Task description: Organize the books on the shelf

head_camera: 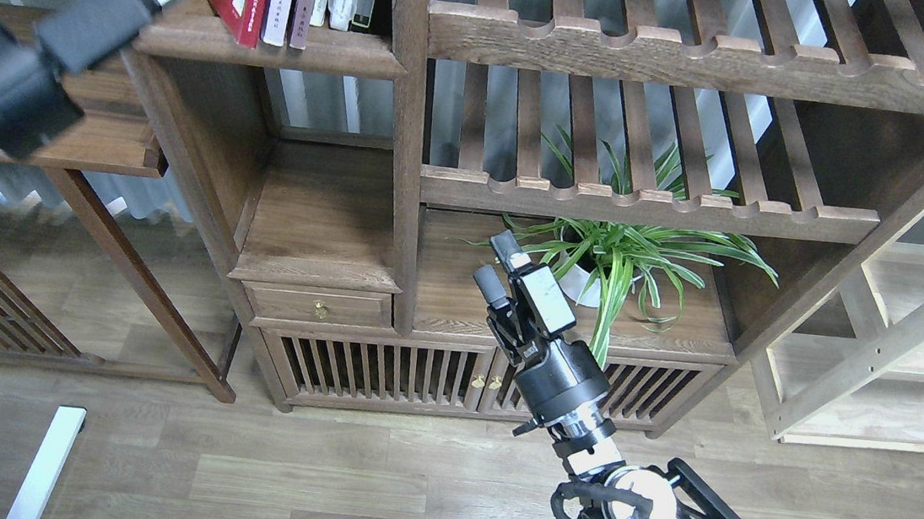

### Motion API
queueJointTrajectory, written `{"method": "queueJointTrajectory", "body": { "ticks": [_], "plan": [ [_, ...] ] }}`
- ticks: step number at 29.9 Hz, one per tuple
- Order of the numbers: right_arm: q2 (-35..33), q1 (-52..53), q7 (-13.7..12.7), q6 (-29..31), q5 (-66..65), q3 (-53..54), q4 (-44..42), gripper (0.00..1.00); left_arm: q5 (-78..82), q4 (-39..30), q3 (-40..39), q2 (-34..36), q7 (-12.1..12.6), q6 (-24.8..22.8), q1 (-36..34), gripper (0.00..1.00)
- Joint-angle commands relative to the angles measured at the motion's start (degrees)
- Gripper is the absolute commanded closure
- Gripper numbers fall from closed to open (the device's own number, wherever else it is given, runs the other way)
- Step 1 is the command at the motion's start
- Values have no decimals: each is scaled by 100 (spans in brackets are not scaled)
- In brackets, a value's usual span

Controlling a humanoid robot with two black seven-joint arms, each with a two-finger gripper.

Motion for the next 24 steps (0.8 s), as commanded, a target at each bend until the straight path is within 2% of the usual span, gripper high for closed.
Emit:
{"method": "queueJointTrajectory", "body": {
  "ticks": [1, 6, 10, 14, 17, 24],
  "plan": [
    [0, 34, 31, 4, 1, -17, 10, 0, -10, 81, -18, -436, 0, -550, 561, 1],
    [0, 34, 49, 4, 1, -44, 10, 0, -282, 265, -9, -840, 0, -608, 1247, 1],
    [0, 34, 49, 4, 1, -52, 10, 0, -441, 502, 34, -1209, 0, -608, 1494, 1],
    [0, 34, 49, 4, 1, -52, 1, 0, -476, 1002, 122, -1841, 0, -608, 1915, 1],
    [0, 34, 49, 39, 1, -52, -7, 0, -467, 1293, 184, -2237, 0, -608, 1996, 1],
    [0, 43, 40, 110, 1, -61, -8, 0, -441, 1408, 404, -2291, 0, -608, 2004, 1]
  ]
}}
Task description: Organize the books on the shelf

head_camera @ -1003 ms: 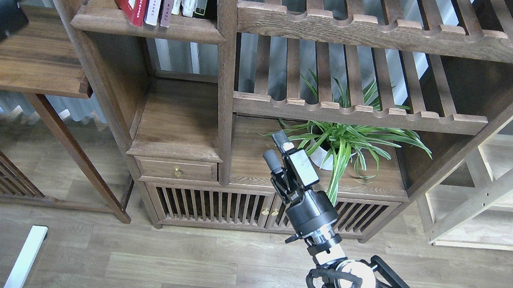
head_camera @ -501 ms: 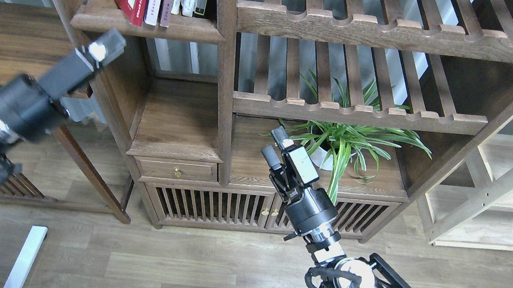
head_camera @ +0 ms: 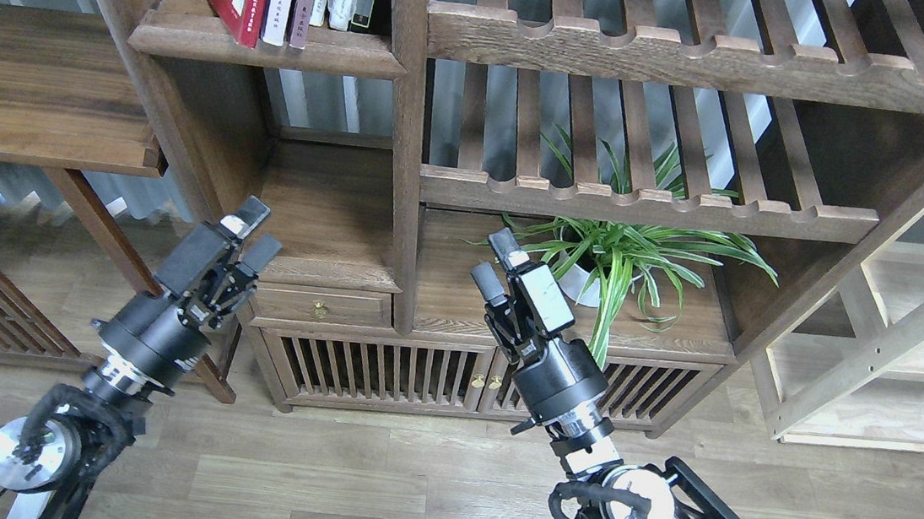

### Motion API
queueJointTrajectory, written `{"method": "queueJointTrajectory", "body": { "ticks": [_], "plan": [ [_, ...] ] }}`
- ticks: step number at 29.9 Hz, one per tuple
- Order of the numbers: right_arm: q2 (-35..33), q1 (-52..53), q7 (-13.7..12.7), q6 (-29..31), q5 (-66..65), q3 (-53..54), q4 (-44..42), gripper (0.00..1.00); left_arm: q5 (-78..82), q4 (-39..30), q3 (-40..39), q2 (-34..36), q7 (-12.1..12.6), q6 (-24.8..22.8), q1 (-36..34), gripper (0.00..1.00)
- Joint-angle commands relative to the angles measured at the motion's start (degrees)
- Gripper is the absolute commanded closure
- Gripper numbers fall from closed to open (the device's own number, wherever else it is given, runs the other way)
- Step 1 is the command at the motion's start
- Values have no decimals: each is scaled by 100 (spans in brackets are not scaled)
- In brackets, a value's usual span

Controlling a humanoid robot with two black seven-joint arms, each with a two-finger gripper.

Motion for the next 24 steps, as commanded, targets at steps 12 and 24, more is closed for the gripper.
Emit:
{"method": "queueJointTrajectory", "body": {
  "ticks": [12, 24],
  "plan": [
    [0, -81, 0, 33, 0, -339, 8, 0, 9, 15, 277, 63, 1, 1, 58, 1],
    [0, -90, -9, 33, -9, -366, 8, 0, -17, -11, 320, 28, 1, 1, 94, 1]
  ]
}}
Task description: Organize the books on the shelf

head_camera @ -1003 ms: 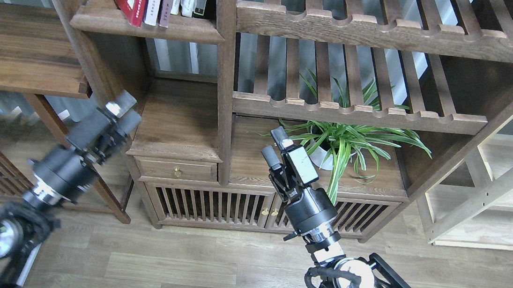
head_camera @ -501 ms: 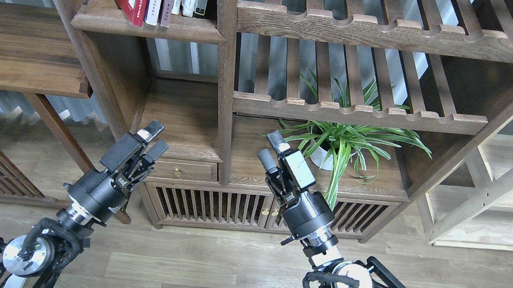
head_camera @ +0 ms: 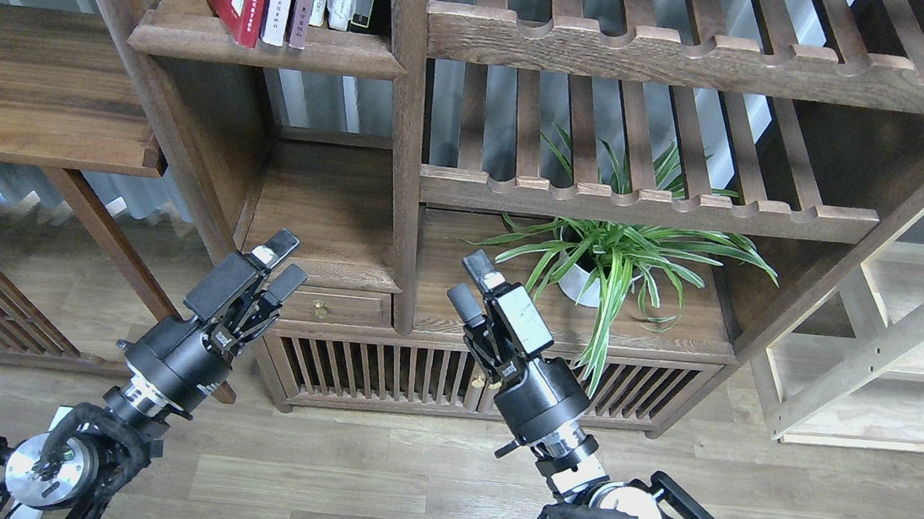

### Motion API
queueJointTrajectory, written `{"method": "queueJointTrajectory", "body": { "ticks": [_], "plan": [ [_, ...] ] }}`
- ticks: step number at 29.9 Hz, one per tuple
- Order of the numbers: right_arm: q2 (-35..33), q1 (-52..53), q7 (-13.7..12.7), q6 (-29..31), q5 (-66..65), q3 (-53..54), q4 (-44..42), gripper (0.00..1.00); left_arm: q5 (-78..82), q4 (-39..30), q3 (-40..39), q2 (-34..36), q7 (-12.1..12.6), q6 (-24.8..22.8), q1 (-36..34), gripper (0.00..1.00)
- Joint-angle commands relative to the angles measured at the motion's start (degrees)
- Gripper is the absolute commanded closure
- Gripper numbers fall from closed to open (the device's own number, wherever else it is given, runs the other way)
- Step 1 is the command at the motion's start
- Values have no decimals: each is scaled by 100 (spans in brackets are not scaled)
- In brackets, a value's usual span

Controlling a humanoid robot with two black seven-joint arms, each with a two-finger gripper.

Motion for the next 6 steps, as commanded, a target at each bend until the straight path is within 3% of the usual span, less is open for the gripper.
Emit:
{"method": "queueJointTrajectory", "body": {
  "ticks": [1, 6],
  "plan": [
    [0, 3, -9, 0, -25, 0, 0, 0, 7, -24, 11, -15, 0, 1, -10, 1],
    [0, 3, 0, 0, -139, 0, 0, 0, -2, -59, -6, 29, 0, 1, -1, 1]
  ]
}}
